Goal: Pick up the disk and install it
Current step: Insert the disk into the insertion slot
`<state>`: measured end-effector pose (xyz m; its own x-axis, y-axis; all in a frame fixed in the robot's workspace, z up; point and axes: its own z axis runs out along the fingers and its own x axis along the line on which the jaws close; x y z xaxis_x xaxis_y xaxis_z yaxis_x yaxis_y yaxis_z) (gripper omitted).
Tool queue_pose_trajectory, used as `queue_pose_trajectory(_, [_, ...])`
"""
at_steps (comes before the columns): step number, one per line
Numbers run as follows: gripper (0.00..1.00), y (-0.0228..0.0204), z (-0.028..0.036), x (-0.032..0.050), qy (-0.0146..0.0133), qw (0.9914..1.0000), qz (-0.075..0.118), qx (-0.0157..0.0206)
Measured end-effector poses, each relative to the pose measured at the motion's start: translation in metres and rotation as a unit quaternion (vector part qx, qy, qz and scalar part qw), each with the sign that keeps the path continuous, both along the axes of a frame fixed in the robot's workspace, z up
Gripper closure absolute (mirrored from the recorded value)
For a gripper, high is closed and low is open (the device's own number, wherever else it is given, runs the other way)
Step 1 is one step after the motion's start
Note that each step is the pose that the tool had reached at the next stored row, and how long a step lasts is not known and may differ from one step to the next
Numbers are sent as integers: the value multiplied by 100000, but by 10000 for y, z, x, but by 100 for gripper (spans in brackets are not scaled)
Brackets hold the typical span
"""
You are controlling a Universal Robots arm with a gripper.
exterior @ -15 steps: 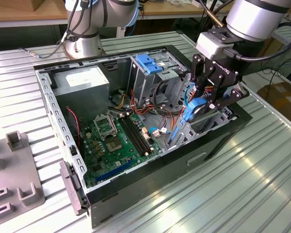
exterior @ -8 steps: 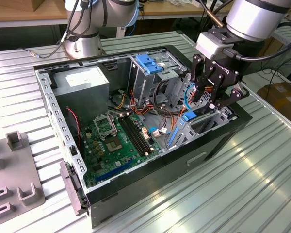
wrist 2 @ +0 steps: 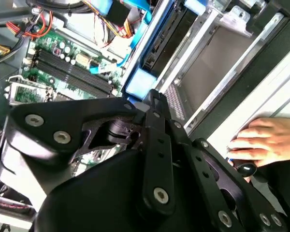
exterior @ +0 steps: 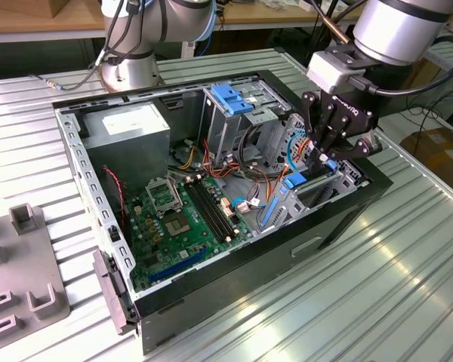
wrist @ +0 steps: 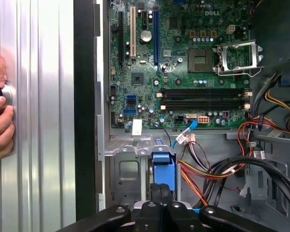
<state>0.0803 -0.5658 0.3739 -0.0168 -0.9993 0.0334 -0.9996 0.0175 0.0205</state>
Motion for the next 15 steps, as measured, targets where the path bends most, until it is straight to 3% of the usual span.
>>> queue_pose_trajectory(8, [89,1,-102,228,-57,100000,2,-34])
queue_pose_trajectory(15, [89,1,-223,255,-285,100000,116,-28])
